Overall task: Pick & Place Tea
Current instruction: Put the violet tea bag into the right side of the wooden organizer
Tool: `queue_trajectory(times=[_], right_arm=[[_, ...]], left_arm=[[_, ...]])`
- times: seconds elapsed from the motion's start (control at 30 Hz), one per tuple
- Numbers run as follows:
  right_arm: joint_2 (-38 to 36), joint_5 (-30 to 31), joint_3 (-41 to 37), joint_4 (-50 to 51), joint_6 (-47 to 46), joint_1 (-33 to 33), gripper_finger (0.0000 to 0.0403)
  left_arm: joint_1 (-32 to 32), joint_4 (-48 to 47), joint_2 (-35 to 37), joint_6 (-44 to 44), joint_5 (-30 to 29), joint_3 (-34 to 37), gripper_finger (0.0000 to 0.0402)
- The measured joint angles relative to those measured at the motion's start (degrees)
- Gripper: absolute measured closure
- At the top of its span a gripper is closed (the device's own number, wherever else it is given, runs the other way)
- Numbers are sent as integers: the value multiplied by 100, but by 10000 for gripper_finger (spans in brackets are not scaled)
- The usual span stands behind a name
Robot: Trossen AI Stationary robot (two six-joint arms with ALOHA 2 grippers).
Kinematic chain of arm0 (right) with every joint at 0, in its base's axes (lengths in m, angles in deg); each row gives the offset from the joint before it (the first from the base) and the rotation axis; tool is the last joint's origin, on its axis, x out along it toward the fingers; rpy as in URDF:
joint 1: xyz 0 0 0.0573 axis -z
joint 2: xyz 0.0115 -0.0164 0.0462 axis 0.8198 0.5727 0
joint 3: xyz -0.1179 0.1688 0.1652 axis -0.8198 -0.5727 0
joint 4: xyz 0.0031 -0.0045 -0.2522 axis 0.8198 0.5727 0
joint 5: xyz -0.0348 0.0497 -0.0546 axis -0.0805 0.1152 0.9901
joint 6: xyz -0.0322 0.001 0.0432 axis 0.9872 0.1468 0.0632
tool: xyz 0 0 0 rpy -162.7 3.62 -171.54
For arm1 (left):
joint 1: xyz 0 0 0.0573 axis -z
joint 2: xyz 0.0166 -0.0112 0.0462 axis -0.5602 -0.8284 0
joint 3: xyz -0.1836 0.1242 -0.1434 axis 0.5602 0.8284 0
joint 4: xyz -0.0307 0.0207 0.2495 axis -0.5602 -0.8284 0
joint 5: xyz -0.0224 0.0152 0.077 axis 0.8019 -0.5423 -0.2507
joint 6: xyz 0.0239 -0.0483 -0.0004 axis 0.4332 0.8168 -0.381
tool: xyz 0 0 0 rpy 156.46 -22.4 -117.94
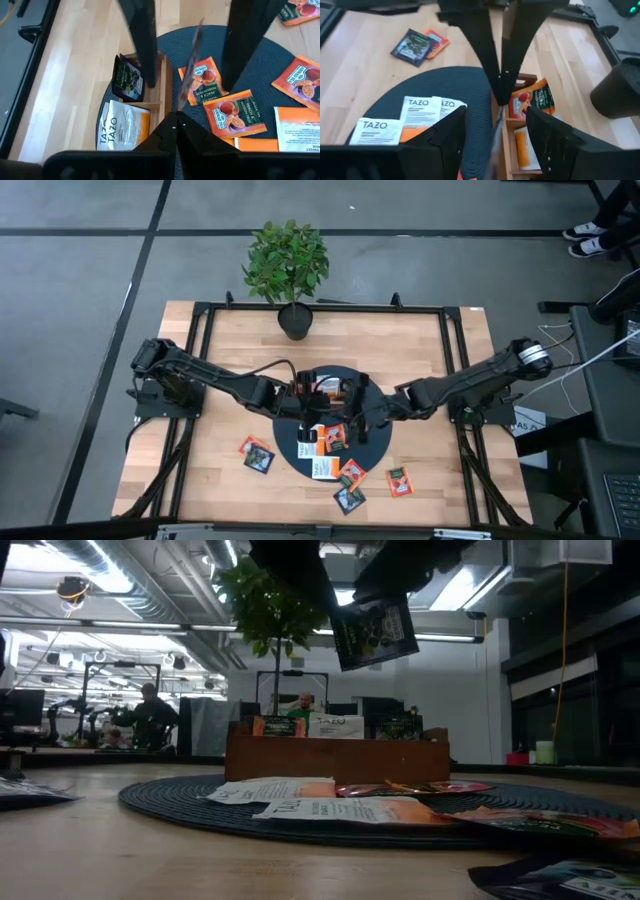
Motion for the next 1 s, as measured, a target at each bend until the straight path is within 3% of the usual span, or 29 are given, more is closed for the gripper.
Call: queue_trajectory(times=[0.33,0.6,1.0], right_arm=[[644,-152,992,1220,-312,123,197],[934,-154,1411,1627,-152,112,201],[944,-129,1431,1785,-142,117,291]], left_arm=[[0,-4,0,-6,2,2,399],[29,-74,2,11,-5,15,399],[50,-56,2,-11,-49,15,399]])
